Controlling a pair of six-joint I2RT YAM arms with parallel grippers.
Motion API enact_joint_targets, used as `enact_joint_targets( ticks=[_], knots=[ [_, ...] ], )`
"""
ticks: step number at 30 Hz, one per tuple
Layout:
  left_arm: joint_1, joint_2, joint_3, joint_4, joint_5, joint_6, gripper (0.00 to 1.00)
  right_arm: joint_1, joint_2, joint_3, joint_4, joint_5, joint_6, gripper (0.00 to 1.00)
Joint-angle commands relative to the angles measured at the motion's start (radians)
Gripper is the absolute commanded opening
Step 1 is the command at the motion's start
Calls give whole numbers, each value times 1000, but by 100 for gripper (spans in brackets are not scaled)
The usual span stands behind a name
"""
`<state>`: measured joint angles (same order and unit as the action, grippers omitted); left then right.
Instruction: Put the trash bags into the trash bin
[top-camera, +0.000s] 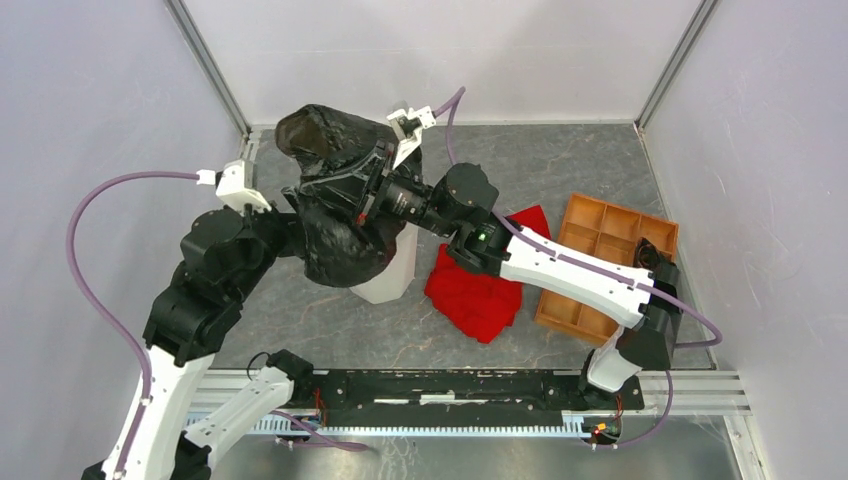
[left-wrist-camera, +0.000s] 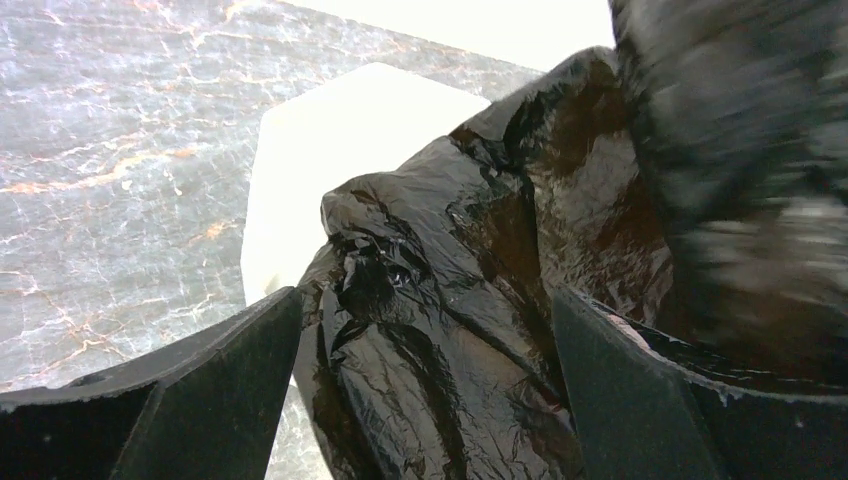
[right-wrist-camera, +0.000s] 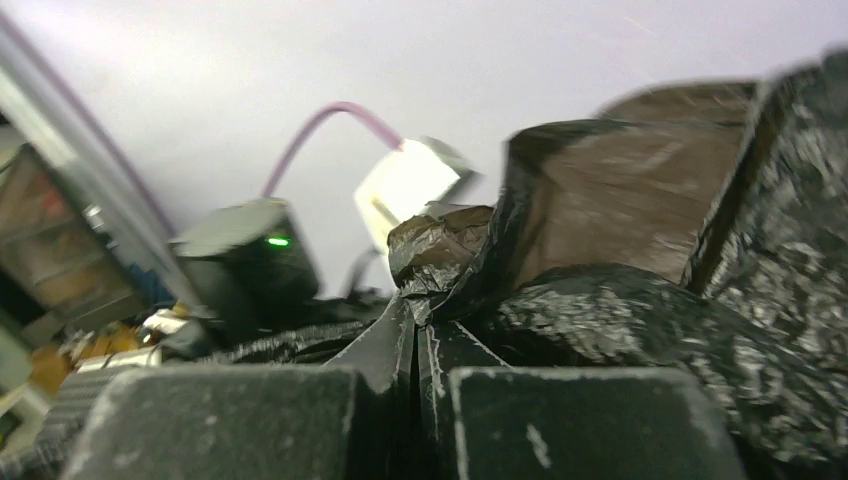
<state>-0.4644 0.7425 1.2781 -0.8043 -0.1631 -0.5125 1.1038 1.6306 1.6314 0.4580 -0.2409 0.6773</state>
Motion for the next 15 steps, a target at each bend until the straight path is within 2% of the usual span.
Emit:
enact_joint_targets(
  ticks=[1,3,7,10,15],
  knots=[
    [1,-35,-28,90,-69,21,100,-23,-88,-144,81,258,36,1],
    [0,-28,-35,104,-56,23,100,-57,-134,-198,45,294,-1,1],
    [1,-46,-62,112,-78,17,100,-168,-187,-270,45,186,0,1],
    [1,-94,-82,121,-143,5,100,-211,-181,-244,-23,128,-14,1],
    [0,-163,-45,90,-239,-4,100,-212,-157,-203,-12,82,-38,1]
  ],
)
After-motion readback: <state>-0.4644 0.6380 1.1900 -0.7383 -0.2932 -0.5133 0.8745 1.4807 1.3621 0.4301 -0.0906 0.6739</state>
